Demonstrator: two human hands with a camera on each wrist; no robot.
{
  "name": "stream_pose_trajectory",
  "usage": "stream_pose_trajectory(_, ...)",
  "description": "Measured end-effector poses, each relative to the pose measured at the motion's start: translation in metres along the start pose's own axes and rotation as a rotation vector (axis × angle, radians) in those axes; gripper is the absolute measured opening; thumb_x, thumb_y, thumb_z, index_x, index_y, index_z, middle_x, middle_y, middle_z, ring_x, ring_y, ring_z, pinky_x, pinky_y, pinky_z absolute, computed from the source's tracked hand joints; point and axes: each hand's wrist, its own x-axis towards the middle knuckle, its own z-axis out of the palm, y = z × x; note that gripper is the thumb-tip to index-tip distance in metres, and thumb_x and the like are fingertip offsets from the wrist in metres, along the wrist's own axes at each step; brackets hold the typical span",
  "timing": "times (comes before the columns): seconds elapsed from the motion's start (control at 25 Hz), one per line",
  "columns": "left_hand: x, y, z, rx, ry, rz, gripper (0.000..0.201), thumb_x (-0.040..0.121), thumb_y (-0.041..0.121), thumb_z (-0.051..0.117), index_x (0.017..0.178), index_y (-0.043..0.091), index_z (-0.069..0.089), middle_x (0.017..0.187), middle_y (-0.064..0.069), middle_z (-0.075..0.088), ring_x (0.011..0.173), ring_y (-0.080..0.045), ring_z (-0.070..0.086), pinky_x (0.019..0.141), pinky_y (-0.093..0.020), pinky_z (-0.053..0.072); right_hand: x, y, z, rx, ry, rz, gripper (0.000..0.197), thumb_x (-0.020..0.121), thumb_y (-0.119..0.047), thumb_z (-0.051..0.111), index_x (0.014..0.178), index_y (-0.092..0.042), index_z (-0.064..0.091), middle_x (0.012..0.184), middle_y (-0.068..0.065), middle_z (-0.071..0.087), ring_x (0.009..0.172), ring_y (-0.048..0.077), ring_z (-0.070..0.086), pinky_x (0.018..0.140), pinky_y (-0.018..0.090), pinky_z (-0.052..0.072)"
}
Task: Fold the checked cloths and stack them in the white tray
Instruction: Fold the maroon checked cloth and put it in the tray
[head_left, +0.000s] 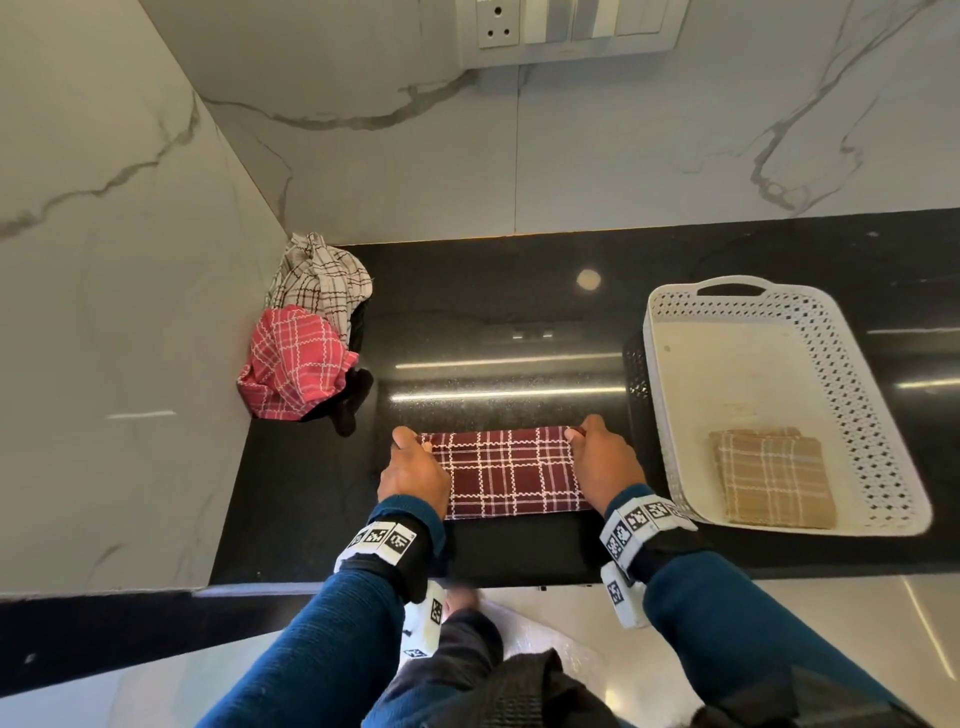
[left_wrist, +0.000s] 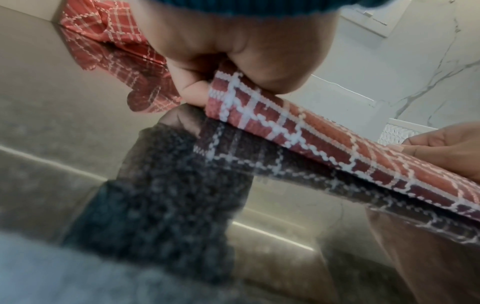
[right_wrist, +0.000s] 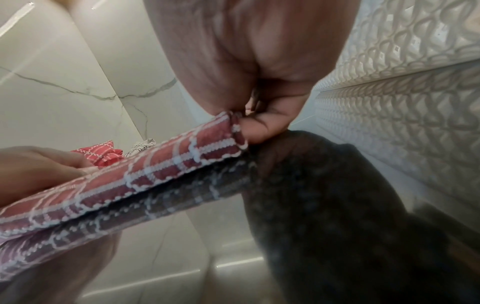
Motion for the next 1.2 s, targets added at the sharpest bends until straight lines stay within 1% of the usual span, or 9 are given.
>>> stream_pose_trajectory(0.2, -0.006, -0.003, -0.003, -0.035, 0.051, -0.002, 0.033, 0.1, 0.026, 0.045, 0.129, 0.014, 0.034, 0.13, -0.012, 0.049, 0.102, -0.036, 0.06, 0.078, -0.044, 0.048, -0.007, -0.008, -0.009, 0.107, -0.025, 0.026, 0.024, 0.103, -0.035, 0.046, 0.116, -0.015, 0.045, 0.101, 0.01, 0.065, 0.086, 0.027, 0.067, 0.078, 0.046, 0.058)
stream_pose_trajectory(0.36, -0.029, -0.002, -0.01, 0.25, 0.194, 0.445, 0.048, 0.095, 0.026, 0.049, 0.14, 0.012, 0.038, 0.136, -0.008, 0.046, 0.12, -0.028, 0.05, 0.101, -0.042, 0.045, -0.032, -0.026, -0.009, -0.205, 0.115, -0.297, 0.04, 0.098, -0.029, 0.054, 0.133, -0.013, 0.043, 0.127, 0.009, 0.052, 0.117, 0.029, 0.054, 0.093, 0.046, 0.052)
stream_pose_trajectory(0.44, -0.038, 0.005, 0.001, 0.403, 0.014, 0.682, 0.054, 0.102, 0.03, 0.036, 0.152, 0.015, 0.027, 0.158, -0.006, 0.029, 0.145, -0.027, 0.029, 0.12, -0.042, 0.025, -0.041, -0.041, 0.002, -0.27, 0.037, -0.453, 0.051, 0.099, -0.028, 0.051, 0.145, -0.013, 0.035, 0.149, 0.008, 0.039, 0.141, 0.031, 0.035, 0.112, 0.053, 0.038)
stream_pose_trajectory(0.56, -0.027, -0.008, 0.023, 0.659, -0.171, 0.741, 0.063, 0.104, 0.048, 0.014, 0.159, 0.02, -0.004, 0.167, -0.002, -0.009, 0.153, -0.021, -0.01, 0.124, -0.043, -0.004, -0.038, -0.046, 0.025, -0.427, -0.243, -0.569, 0.068, 0.104, -0.034, 0.037, 0.16, -0.02, 0.003, 0.169, -0.001, -0.004, 0.155, 0.024, -0.006, 0.123, 0.057, 0.004)
stream_pose_trajectory(0.76, 0.01, -0.054, -0.008, 0.818, -0.114, 0.76, 0.08, 0.095, 0.067, 0.006, 0.158, 0.02, -0.008, 0.165, 0.001, -0.015, 0.153, -0.02, -0.012, 0.123, -0.046, -0.007, -0.021, 0.001, 0.017, -0.578, -0.29, -0.367, 0.086, 0.094, -0.073, 0.019, 0.157, -0.028, -0.018, 0.16, -0.003, -0.03, 0.15, 0.023, -0.025, 0.119, 0.062, -0.009)
stream_pose_trajectory(0.88, 0.039, -0.048, -0.029, 0.928, -0.133, 0.802, 0.07, 0.101, 0.059, 0.011, 0.158, 0.025, -0.012, 0.165, 0.0, -0.018, 0.151, -0.025, -0.017, 0.122, -0.05, -0.006, -0.026, 0.014, 0.009, -0.595, -0.276, -0.34, 0.083, 0.098, -0.066, 0.023, 0.159, -0.022, -0.012, 0.167, 0.005, -0.016, 0.154, 0.027, -0.015, 0.121, 0.061, -0.005)
stream_pose_trajectory(0.96, 0.052, -0.028, -0.038, 0.933, -0.052, 0.749, 0.071, 0.103, 0.047, 0.029, 0.158, 0.025, -0.009, 0.165, -0.005, -0.021, 0.15, -0.032, -0.02, 0.121, -0.055, -0.007, -0.04, 0.011, 0.01, -0.589, -0.196, -0.359, 0.077, 0.101, -0.057, 0.026, 0.16, -0.013, 0.005, 0.166, 0.012, 0.008, 0.154, 0.032, 0.004, 0.121, 0.06, 0.007)
stream_pose_trajectory(1.08, 0.034, -0.003, -0.045, 0.688, 0.025, 0.699, 0.078, 0.094, 0.034, 0.053, 0.158, 0.025, 0.01, 0.167, -0.005, -0.006, 0.152, -0.031, -0.012, 0.122, -0.053, -0.003, -0.074, -0.002, 0.014, -0.552, -0.072, -0.359, 0.057, 0.101, -0.05, 0.026, 0.14, -0.012, 0.045, 0.133, 0.01, 0.047, 0.124, 0.029, 0.044, 0.108, 0.051, 0.034)
stream_pose_trajectory(1.2, -0.008, -0.027, -0.033, 0.63, -0.154, 0.852, 0.08, 0.089, 0.018, 0.06, 0.156, 0.03, 0.019, 0.167, 0.003, 0.005, 0.153, -0.024, -0.003, 0.124, -0.049, 0.004, -0.111, -0.014, 0.029, -0.441, -0.154, -0.452, 0.043, 0.101, -0.047, 0.029, 0.124, -0.021, 0.055, 0.119, 0.003, 0.055, 0.11, 0.024, 0.049, 0.097, 0.045, 0.038)
